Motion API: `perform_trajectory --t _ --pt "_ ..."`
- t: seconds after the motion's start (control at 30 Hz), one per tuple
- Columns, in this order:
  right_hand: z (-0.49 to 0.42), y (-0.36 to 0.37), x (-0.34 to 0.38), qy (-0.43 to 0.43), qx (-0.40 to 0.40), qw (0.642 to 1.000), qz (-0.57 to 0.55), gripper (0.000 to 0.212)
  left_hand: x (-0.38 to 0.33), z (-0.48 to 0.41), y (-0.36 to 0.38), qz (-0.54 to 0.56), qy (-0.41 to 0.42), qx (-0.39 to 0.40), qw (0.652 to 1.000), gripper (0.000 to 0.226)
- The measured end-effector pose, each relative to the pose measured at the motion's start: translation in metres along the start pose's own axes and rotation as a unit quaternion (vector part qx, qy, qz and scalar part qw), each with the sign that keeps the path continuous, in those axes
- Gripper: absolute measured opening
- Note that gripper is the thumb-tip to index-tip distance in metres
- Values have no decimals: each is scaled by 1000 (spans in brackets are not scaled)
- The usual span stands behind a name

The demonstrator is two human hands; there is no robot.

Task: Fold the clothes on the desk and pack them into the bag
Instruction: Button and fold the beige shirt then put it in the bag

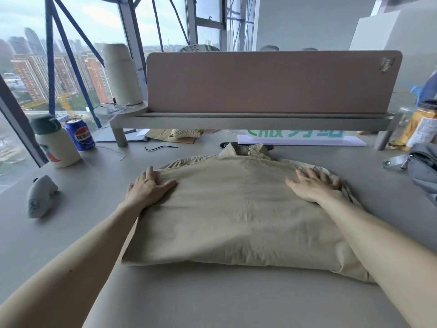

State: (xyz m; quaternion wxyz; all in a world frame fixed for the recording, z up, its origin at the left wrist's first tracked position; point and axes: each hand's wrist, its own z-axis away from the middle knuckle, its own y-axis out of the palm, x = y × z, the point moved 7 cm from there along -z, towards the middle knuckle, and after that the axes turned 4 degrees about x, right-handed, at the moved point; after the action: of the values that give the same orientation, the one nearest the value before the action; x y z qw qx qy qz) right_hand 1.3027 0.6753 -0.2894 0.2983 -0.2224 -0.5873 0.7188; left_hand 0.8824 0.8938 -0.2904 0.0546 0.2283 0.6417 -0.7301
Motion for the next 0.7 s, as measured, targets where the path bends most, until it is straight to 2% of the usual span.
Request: perform_trajectory --t 0.13,0.2,0.27,0.33,0.43,0.47,0.5,0.57,0.7 --pt "13 -24 58 -74 -33 997 -15 71 5 20 -24 94 -29 -43 994 89" --pt "24 -34 100 -125 -50 990 -41 72 7 28 -31 174 -53 -12 983 94" --pt "29 -25 133 -153 -25 986 -55 73 3 40 -32 258 -64 49 963 97" --pt "29 -1 149 -166 -10 985 -48 74 -4 55 -29 326 -44 117 937 101" --pt "24 19 147 -167 -32 984 -55 73 -5 71 -17 457 22 212 863 124" --pt "22 19 147 -168 -33 984 -56 73 -6 74 -14 491 40 228 840 122" --pt "21 20 147 -169 -30 984 -55 73 -6 75 -12 511 51 227 827 112" --pt "20 19 147 -166 -30 984 -53 73 -9 74 -14 529 56 190 825 94" --pt "22 19 146 -168 -30 983 -66 72 -35 76 -40 527 72 113 839 88"
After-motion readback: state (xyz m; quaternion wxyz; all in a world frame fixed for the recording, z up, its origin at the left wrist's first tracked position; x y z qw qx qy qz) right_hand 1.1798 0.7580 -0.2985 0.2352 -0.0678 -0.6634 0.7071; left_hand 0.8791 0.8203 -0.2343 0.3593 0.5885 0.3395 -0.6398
